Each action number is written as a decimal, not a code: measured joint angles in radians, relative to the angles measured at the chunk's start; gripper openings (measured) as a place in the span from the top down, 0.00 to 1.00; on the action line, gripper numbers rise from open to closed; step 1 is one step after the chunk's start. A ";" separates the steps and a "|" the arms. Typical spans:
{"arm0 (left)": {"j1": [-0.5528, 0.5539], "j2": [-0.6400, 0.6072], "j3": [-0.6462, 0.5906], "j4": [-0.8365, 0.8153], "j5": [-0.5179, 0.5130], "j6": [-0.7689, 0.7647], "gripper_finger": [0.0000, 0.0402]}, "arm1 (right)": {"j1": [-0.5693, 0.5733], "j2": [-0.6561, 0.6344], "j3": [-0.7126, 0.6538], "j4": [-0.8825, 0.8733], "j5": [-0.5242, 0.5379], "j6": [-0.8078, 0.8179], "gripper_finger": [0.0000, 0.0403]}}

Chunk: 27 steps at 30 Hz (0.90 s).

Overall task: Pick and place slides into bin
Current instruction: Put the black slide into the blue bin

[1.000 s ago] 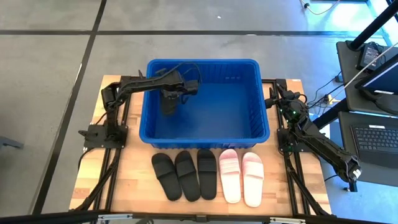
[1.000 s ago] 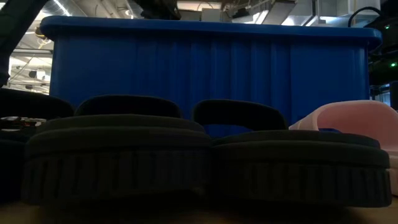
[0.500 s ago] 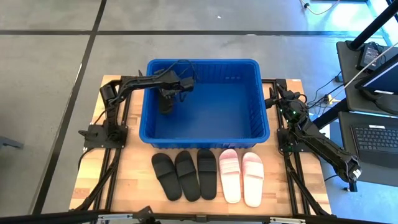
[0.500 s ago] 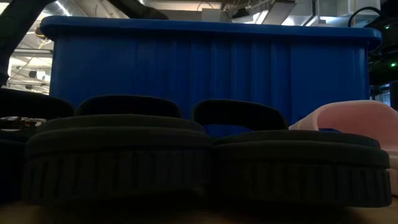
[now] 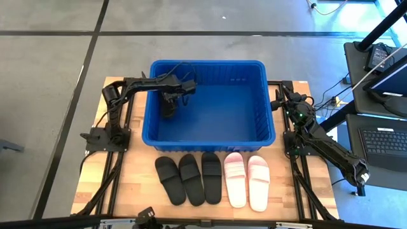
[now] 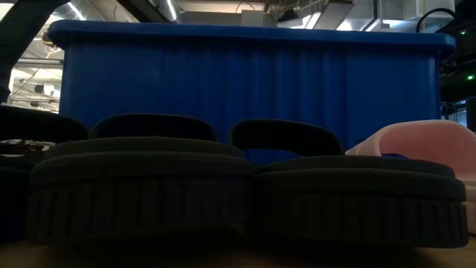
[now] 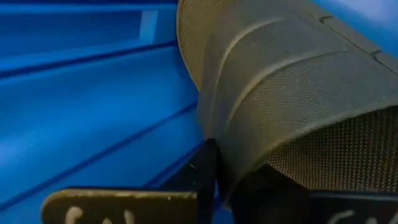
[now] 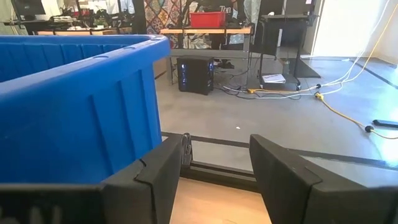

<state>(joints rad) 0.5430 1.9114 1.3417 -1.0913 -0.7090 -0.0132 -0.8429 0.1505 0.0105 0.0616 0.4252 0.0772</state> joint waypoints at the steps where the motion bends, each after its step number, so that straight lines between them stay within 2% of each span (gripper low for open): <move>1: 0.000 0.000 -0.001 0.004 0.000 0.000 0.94 | 0.000 0.000 0.000 0.000 0.000 -0.001 0.52; 12: -0.007 0.000 -0.001 0.028 -0.005 -0.012 0.92 | 0.000 0.000 0.000 0.000 0.000 -0.002 0.52; 23: -0.007 0.000 -0.001 0.018 0.000 -0.010 0.66 | 0.000 0.000 0.000 0.000 0.000 -0.003 0.52; 27: -0.007 0.000 -0.001 0.007 0.040 -0.010 0.60 | 0.000 0.000 0.000 0.000 0.000 -0.003 0.52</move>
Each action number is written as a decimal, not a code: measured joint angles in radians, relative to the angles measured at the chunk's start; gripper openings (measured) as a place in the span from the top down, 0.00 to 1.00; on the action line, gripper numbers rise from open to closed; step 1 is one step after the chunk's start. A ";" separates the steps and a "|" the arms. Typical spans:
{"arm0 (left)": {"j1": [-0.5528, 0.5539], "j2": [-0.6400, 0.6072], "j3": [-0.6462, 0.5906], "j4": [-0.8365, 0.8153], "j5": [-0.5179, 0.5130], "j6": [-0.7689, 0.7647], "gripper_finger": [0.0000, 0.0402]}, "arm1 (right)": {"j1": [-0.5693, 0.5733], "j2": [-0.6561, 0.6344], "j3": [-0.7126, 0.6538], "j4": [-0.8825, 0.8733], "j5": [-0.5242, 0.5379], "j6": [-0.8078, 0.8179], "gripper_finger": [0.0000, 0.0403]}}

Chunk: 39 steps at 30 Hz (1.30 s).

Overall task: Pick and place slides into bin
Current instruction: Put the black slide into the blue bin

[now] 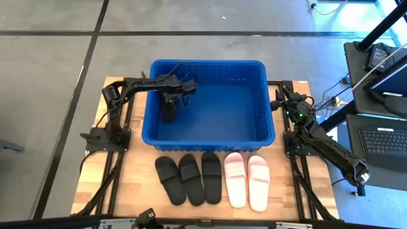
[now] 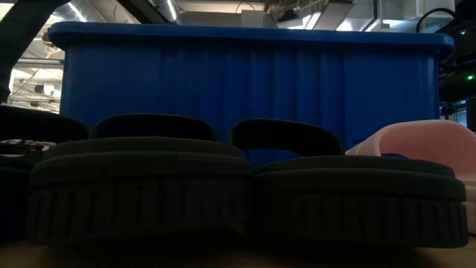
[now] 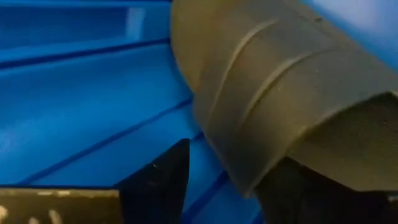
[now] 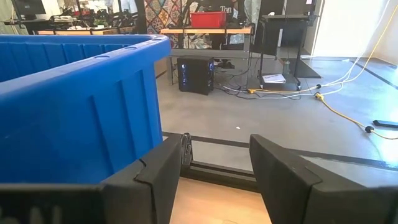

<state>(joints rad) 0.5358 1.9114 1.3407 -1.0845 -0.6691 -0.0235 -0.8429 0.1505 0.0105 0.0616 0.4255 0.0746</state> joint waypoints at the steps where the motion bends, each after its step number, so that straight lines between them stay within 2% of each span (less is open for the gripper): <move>1: 0.000 0.000 0.000 0.000 0.016 0.000 0.59 | 0.000 0.000 0.000 0.000 0.000 0.000 0.52; 13: -0.003 0.000 0.013 -0.042 0.112 0.000 0.58 | 0.000 0.000 0.000 0.000 0.000 0.000 0.52; 20: -0.014 0.000 0.102 -0.123 0.118 -0.020 0.58 | 0.000 0.000 0.000 0.000 0.000 -0.003 0.52; 26: -0.037 0.000 0.189 -0.229 0.170 -0.036 0.58 | 0.000 0.000 0.000 0.000 0.000 -0.004 0.52; 32: -0.105 -0.026 0.317 -0.392 0.168 -0.077 0.58 | 0.000 0.000 0.000 0.000 0.000 -0.009 0.52; 39: -0.246 -0.179 0.438 -0.397 0.167 -0.113 0.58 | 0.000 0.000 0.000 0.000 0.001 -0.057 0.52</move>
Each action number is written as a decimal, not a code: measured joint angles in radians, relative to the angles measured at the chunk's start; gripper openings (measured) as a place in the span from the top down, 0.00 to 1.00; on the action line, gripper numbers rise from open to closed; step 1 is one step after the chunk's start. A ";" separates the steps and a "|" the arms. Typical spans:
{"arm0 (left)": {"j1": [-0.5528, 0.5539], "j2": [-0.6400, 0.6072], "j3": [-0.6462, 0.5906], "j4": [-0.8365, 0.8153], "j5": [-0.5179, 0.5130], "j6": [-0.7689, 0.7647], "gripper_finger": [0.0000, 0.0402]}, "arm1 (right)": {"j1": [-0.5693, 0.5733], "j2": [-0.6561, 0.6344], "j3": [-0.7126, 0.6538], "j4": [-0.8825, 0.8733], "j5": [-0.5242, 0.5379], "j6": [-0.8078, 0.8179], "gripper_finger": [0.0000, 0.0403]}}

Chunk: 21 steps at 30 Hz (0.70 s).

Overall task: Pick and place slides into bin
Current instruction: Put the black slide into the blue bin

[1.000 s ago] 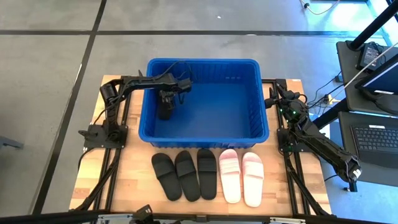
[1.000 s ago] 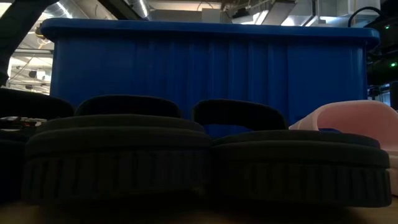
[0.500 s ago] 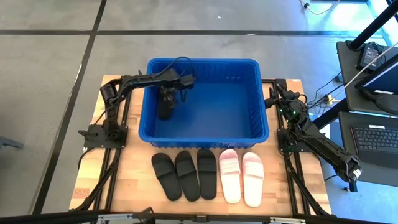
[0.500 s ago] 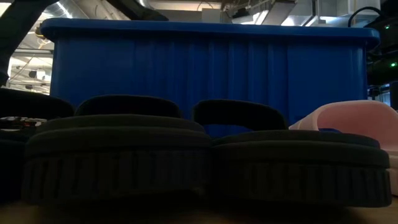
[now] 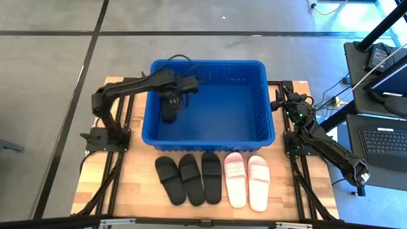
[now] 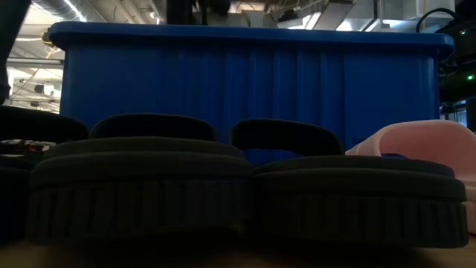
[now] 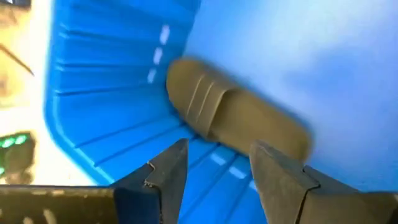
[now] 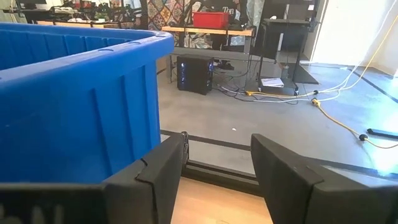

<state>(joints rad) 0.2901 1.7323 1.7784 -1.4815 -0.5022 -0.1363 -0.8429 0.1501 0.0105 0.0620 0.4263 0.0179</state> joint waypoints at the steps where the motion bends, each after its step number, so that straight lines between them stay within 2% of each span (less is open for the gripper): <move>1: -0.027 -0.024 0.015 0.000 0.000 -0.026 0.58 | 0.000 0.000 0.000 0.000 0.000 0.000 0.52; 6: -0.185 -0.144 0.056 0.006 0.026 -0.152 0.58 | 0.000 0.000 0.000 0.000 0.000 0.000 0.52; 11: -0.384 -0.219 0.059 0.091 0.029 -0.240 0.58 | 0.000 0.000 0.000 0.000 -0.001 0.002 0.52; 16: -0.585 -0.222 0.059 0.229 0.030 -0.267 0.58 | 0.000 0.000 0.000 0.000 -0.001 0.004 0.52; 21: -0.741 -0.174 0.059 0.356 0.027 -0.320 0.58 | 0.000 0.000 0.000 0.000 -0.001 0.004 0.52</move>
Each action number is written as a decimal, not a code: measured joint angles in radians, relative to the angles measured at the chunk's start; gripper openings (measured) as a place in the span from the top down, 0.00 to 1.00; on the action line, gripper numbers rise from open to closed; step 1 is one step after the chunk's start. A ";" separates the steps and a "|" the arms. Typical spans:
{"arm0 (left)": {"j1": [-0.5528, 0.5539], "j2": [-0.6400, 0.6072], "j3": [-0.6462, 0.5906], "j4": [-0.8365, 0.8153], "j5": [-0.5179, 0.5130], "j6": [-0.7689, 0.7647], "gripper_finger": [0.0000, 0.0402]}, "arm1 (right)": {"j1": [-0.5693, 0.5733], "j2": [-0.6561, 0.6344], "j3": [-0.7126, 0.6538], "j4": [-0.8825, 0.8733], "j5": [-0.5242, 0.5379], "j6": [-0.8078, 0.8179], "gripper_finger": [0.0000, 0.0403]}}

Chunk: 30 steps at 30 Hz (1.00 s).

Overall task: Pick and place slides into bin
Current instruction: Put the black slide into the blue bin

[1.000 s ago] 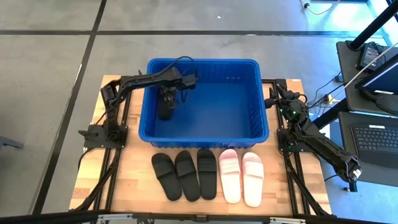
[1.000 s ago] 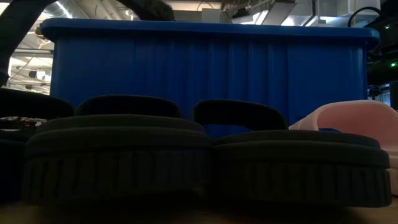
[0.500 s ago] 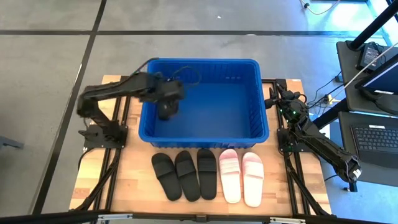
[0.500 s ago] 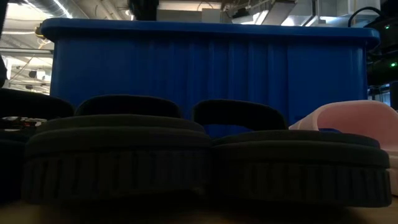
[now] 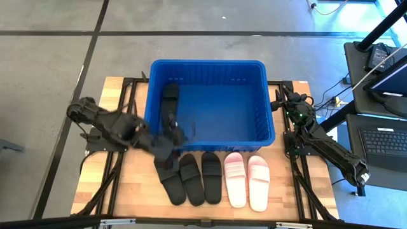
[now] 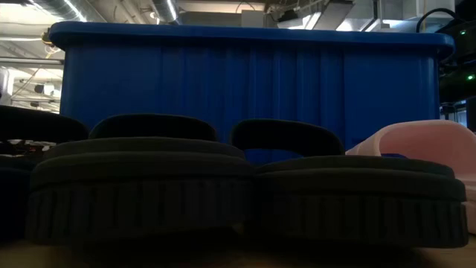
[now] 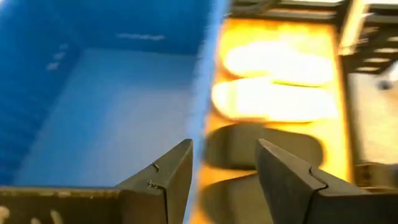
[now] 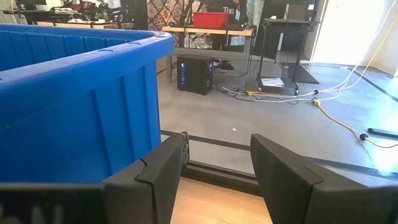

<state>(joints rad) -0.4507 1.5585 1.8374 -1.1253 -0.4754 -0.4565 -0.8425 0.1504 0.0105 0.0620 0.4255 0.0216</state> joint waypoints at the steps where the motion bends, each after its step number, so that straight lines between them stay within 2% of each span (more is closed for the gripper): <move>1: -0.028 0.012 0.000 0.015 -0.002 -0.018 0.58 | 0.000 0.000 0.000 0.000 0.000 0.000 0.52; 10: -0.174 0.200 -0.001 -0.030 -0.006 -0.329 0.58 | 0.000 0.000 0.000 0.000 0.000 0.000 0.52; 17: -0.214 0.342 -0.001 -0.194 0.102 -0.642 0.58 | 0.000 0.000 0.000 0.000 0.000 0.000 0.52; 22: -0.214 0.427 -0.002 -0.283 0.193 -0.734 0.58 | 0.000 0.000 0.000 0.000 0.000 0.000 0.52; 30: -0.193 0.523 -0.002 -0.356 0.255 -0.773 0.58 | 0.000 0.000 0.000 0.000 -0.001 0.000 0.52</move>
<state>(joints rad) -0.6439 2.0818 1.8355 -1.4817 -0.2204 -1.2293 -0.8424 0.1501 0.0105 0.0620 0.4248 0.0216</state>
